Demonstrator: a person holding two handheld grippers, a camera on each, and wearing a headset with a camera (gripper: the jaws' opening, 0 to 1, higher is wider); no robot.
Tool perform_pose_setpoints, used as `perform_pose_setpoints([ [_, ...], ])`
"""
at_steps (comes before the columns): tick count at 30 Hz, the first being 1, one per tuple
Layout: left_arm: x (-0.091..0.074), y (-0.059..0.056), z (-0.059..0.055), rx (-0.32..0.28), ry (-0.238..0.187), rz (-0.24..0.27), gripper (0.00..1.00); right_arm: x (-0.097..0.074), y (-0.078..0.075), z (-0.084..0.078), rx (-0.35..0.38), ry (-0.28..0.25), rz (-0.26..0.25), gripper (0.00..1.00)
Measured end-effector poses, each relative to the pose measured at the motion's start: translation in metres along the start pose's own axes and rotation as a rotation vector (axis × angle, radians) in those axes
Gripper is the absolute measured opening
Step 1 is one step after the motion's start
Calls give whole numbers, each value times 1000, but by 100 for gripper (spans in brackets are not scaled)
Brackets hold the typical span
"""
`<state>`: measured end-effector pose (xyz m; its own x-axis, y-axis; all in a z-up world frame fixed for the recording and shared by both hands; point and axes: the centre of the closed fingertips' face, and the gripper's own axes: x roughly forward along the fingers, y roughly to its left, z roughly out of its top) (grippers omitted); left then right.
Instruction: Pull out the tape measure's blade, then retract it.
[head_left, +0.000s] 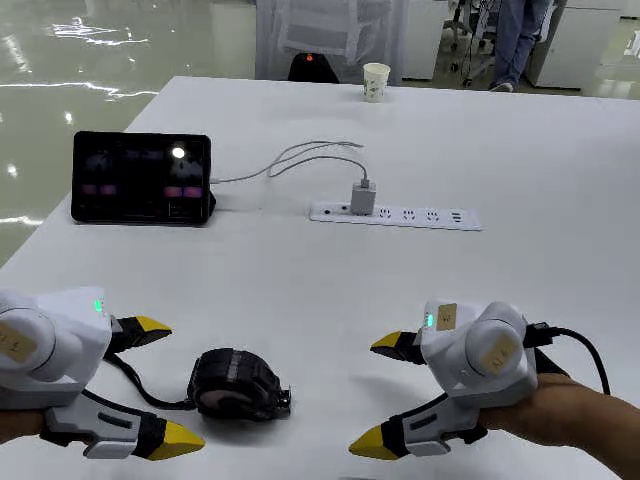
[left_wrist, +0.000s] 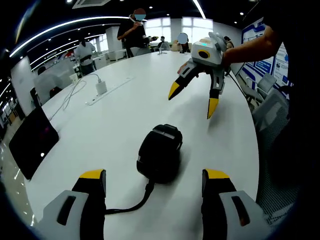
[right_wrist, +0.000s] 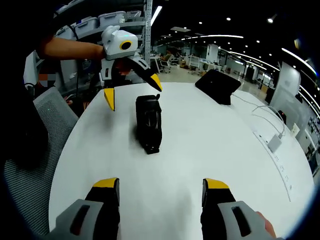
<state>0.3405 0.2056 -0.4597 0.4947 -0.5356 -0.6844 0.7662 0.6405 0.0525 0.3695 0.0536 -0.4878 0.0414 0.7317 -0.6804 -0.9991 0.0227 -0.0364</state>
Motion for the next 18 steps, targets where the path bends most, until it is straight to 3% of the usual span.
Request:
perform_pose_setpoints([
  [12, 7, 4, -1, 36, 26, -32, 65, 23, 2, 10, -53, 13, 53, 51],
  [18, 11, 1, 1, 63, 33, -67, 55, 33, 2, 15, -75, 20, 74, 45],
])
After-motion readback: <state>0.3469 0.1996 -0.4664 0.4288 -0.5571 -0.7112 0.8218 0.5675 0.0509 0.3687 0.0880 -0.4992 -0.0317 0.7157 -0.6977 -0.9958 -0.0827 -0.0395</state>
